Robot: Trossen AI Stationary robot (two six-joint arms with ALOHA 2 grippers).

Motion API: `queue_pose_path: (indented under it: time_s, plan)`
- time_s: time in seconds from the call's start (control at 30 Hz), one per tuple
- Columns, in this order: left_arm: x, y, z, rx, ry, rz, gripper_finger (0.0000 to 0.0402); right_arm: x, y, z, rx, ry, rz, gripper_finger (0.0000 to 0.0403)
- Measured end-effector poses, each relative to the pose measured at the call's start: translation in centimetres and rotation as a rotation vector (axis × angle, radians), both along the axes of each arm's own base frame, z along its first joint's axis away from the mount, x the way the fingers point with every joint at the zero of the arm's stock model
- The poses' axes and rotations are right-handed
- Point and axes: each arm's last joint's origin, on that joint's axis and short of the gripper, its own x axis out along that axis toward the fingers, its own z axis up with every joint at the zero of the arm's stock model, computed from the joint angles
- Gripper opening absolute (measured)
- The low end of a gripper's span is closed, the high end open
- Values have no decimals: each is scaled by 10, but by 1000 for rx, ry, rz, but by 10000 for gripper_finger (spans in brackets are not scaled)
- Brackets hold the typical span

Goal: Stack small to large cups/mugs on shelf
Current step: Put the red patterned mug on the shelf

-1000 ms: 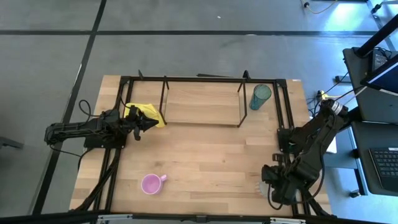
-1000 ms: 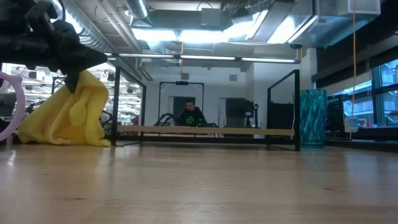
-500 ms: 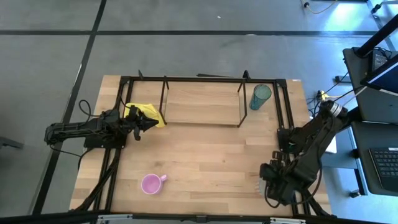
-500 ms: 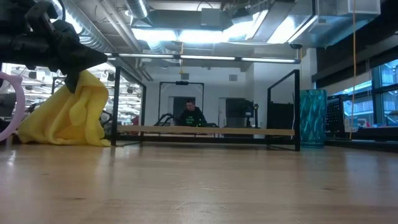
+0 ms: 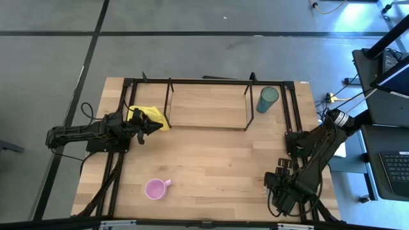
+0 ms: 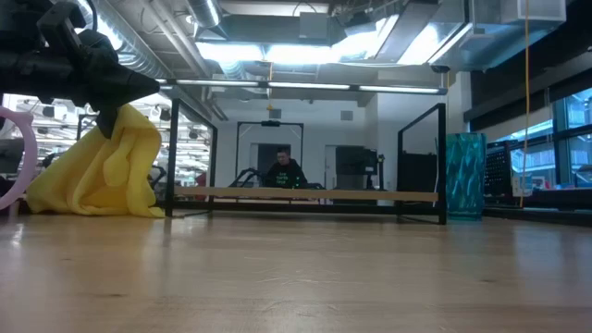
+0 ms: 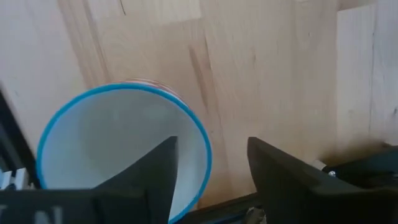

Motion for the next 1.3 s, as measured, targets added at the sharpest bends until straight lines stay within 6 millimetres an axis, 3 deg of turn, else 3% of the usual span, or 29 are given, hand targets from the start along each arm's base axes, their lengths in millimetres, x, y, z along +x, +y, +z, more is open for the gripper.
queue_pose_path:
  time_s: [0.27,0.4,0.57,0.73,1.0,1.13,1.3]
  plan:
    - [0,0,0,0,0,0,14,-6,-1,-27,27,81,-18,187]
    - [0,0,0,0,0,0,14,-6,-2,-30,27,87,-15,187]
    - [0,0,0,0,0,0,14,-4,1,-21,54,56,-3,187]
    - [0,0,0,0,1,0,14,-3,-1,6,109,-55,-1,187]
    - [0,0,0,0,1,0,14,-9,-29,33,59,-106,-113,187]
    - [0,0,0,0,1,0,14,-10,-34,32,66,-48,-88,187]
    - [0,0,0,0,1,0,14,-18,-37,8,94,105,-62,187]
